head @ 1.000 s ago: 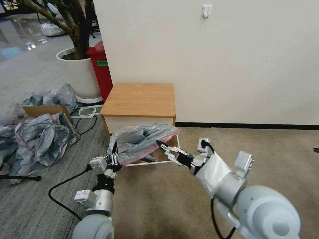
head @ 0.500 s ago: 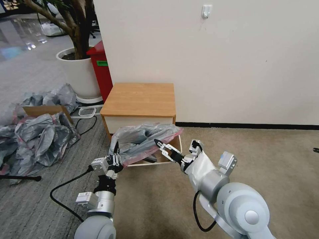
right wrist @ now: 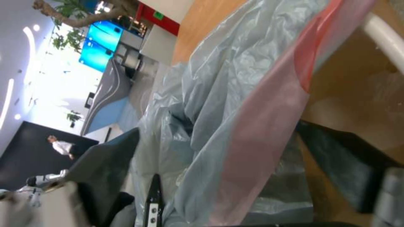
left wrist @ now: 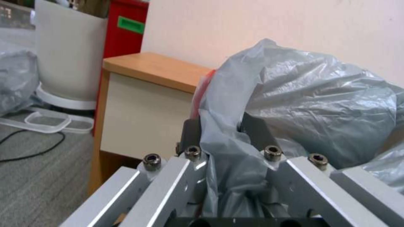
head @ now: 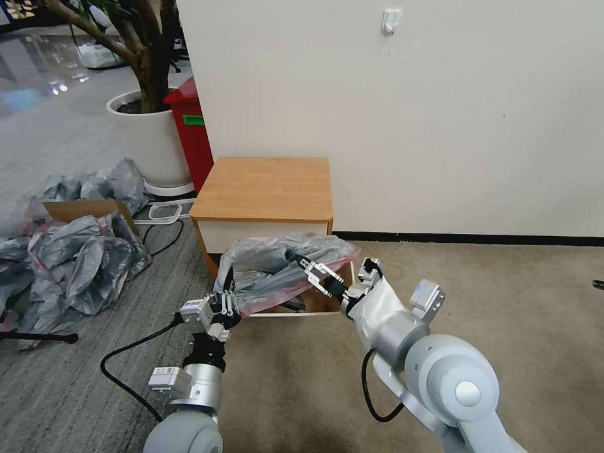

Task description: Pick up the garbage bag from the table and place it over the trash can.

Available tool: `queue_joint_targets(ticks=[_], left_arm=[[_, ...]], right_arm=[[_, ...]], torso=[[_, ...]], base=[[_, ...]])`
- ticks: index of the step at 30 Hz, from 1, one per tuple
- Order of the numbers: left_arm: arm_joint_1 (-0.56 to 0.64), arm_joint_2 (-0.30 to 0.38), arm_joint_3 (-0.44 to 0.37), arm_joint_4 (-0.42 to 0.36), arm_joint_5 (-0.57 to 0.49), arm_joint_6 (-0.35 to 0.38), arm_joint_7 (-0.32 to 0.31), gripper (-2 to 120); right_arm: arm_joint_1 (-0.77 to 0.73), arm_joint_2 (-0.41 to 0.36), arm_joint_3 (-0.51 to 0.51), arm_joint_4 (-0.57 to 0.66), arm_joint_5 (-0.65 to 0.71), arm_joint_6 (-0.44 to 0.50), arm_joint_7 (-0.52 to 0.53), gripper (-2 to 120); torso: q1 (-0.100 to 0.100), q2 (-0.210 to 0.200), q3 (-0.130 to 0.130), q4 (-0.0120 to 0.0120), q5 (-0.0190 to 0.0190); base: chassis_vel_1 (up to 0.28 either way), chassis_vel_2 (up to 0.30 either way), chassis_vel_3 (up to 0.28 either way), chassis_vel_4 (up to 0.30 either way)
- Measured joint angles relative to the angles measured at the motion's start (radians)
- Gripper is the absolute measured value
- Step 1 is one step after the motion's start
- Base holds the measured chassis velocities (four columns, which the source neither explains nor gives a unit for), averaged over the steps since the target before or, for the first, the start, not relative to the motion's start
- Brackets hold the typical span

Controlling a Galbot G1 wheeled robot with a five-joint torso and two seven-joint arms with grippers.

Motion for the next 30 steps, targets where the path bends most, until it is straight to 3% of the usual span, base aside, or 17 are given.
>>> queue_joint_targets(ticks=[9,13,19,23,26,30], left_arm=[[0.006,-0.001,0.0,-0.009,-0.001,0.0,0.005,10],[0.008,-0.003,-0.001,-0.01,-0.015,0.003,0.005,10],[0.007,-0.005,-0.002,-0.006,-0.027,0.008,0.005,10],[0.004,-0.006,-0.002,-0.006,-0.037,0.015,0.003,10],[0.001,-0.006,-0.003,-0.01,-0.054,0.027,-0.007,10],[-0.008,-0.008,-0.003,-0.013,-0.097,0.045,-0.033,10]], right_arm=[[-0.001,0.01,0.002,-0.001,0.003,0.003,-0.008,65],[-0.008,0.008,0.007,0.004,0.004,0.005,-0.023,43],[-0.011,0.001,0.01,0.008,0.003,0.003,-0.034,27],[-0.01,-0.001,0.007,0.008,0.003,0.002,-0.037,7],[-0.013,-0.001,0.004,0.011,0.002,0.001,-0.037,0],[-0.034,-0.012,-0.003,0.035,0.002,-0.003,-0.041,0]], torso=[[0.0,0.0,0.0,0.0,-0.0001],[0.0,0.0,0.0,0.0,-0.0001],[0.0,0.0,0.0,0.0,0.0],[0.0,0.0,0.0,0.0,-0.0001],[0.0,0.0,0.0,0.0,0.0],[0.0,0.0,0.0,0.0,-0.0001]], base=[[0.0,0.0,0.0,0.0],[0.0,0.0,0.0,0.0],[0.0,0.0,0.0,0.0],[0.0,0.0,0.0,0.0],[0.0,0.0,0.0,0.0],[0.0,0.0,0.0,0.0]])
